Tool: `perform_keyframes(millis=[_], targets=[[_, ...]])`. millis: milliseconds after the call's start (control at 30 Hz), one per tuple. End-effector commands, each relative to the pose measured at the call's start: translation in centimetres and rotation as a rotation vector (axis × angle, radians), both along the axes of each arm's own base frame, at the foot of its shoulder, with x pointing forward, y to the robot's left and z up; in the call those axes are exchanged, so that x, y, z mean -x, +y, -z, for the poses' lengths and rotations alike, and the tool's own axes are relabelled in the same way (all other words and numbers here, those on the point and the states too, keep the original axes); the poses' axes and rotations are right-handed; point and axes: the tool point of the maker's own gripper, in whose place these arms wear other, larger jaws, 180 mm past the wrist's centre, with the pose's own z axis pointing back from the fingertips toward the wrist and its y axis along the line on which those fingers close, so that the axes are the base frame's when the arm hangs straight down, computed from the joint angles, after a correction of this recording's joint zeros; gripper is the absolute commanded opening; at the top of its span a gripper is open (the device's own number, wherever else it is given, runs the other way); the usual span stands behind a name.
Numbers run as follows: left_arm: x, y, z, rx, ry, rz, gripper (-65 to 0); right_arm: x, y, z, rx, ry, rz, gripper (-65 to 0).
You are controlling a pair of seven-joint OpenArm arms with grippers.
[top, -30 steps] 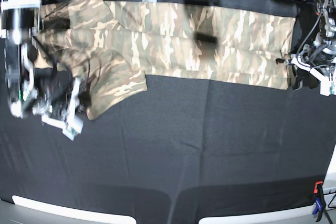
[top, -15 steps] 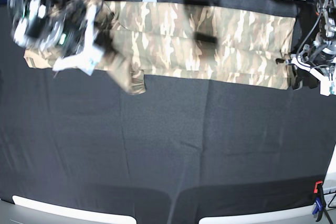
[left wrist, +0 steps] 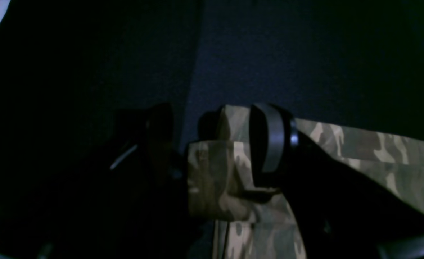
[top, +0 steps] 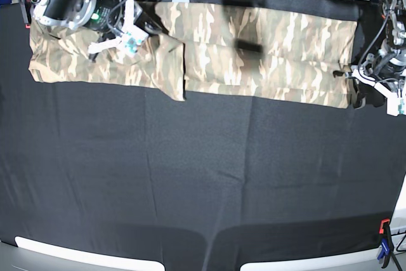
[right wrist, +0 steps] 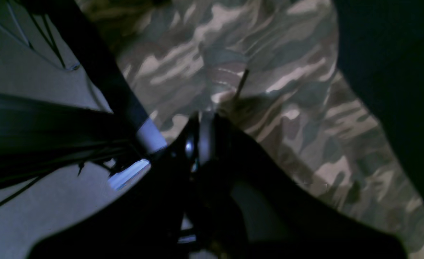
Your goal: Layout the t-shirt on the table in an organized manner, then fold the t-shirt properly
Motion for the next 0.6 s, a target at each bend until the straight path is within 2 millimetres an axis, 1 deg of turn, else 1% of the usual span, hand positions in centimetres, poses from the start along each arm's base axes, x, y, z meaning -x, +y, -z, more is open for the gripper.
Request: perform_keyframes(millis=[0, 33, 67, 167, 300, 433, 567], targets=[[-0.9, 0.4, -1.7, -0.016, -0.058, 0.004, -33.2, 0.0, 0.6, -0.8, -0.033, -0.012, -0.018, -58.8], [-0.9, 0.4, -1.7, -0.016, -0.058, 0.004, -33.2, 0.3, 0.8, -0.8, -0.048, 0.007, -0.022, -55.2], [-0.9, 0.4, -1.7, -0.015, -0.058, 0.005, -33.2, 0.7, 1.3, -0.9, -0.071, 0.024, -0.043, -53.6], [-0.9, 0.4, -1.7, -0.016, -0.058, 0.004, -33.2, 1.8, 2.1, -1.0, -0.107, 0.065, -0.09, -53.5], [-0.9, 0.4, -1.7, -0.016, -0.058, 0.004, -33.2, 2.2, 2.2, -0.9, -0.112, 0.094, -0.096, -53.5], [-0.7, 0.4, -1.5, -0.018, -0.045, 0.005, -33.2, 1.3, 1.9, -1.1, -0.095, 0.064, -0.097, -53.5], [0.3, 0.3, 0.1, -0.015, 0.057, 0.012, -33.2, -0.3, 0.8, -1.2, -0.018, 0.011, -0.088, -53.5]])
